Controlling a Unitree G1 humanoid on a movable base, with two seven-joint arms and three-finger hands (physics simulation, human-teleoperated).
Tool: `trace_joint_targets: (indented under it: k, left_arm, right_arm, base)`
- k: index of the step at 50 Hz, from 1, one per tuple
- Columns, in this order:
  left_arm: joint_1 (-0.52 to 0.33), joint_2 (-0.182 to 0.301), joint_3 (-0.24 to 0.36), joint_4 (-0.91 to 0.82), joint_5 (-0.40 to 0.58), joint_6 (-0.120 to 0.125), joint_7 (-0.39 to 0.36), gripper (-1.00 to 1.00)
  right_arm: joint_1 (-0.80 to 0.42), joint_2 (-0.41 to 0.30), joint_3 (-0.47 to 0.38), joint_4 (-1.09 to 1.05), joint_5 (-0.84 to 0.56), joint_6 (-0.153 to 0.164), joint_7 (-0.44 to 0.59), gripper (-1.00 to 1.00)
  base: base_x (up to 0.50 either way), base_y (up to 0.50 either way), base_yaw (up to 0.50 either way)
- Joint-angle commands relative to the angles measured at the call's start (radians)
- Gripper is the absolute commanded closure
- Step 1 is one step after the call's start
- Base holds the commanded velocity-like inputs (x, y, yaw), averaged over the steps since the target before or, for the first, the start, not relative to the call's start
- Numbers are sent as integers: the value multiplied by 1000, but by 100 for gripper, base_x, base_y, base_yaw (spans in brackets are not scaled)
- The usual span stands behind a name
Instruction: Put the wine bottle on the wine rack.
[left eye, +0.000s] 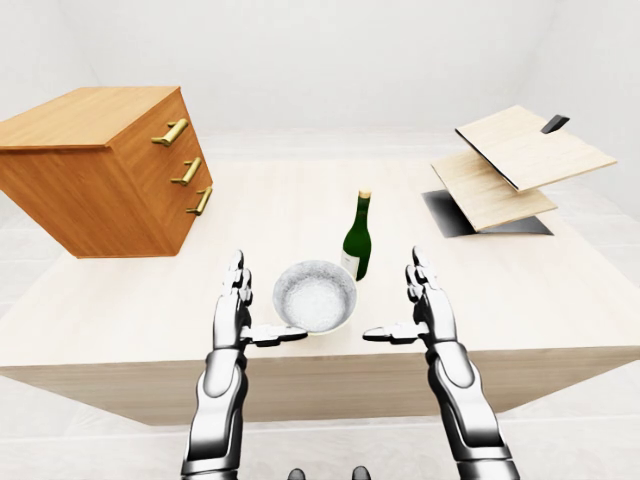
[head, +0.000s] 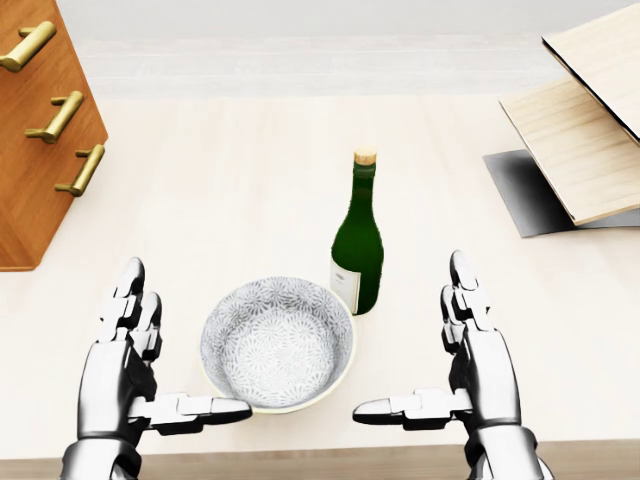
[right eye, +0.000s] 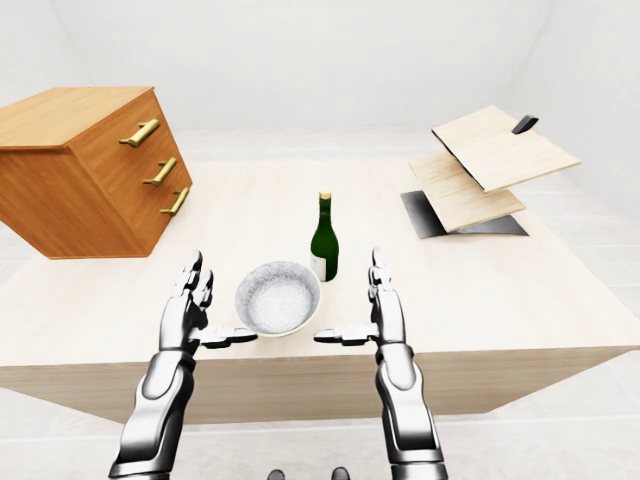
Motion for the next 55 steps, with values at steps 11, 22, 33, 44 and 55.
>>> trace_joint_targets:
  k: [11,22,33,44,55]
  left_arm:
    - [105,34,-20,-380,0,68,-6,-100]
    - [159,47,-39,-594,10,68,-23,-100]
    - [165,52,-17,-677,25,68,-50,-100]
    - [183,38,-17,-733,20,68,-63,-100]
    - [193,34,-30,-756,27,68,-65,-100]
  right_arm:
    - [79,3,-14,-131,15,10,38,-100]
    - [112,5,-10,-329,6,69,39,-100]
    - [128,11,-31,-515,33,69,49,-100]
    - [148,12,-18,-571,13,69,52,-100]
    - [166,10,20,-650,-23,69,63,-100]
  base:
    - [0,0,0]
    - [0,0,0]
    - [0,0,0]
    - [-23,-5,0]
    - [-50,0,0]
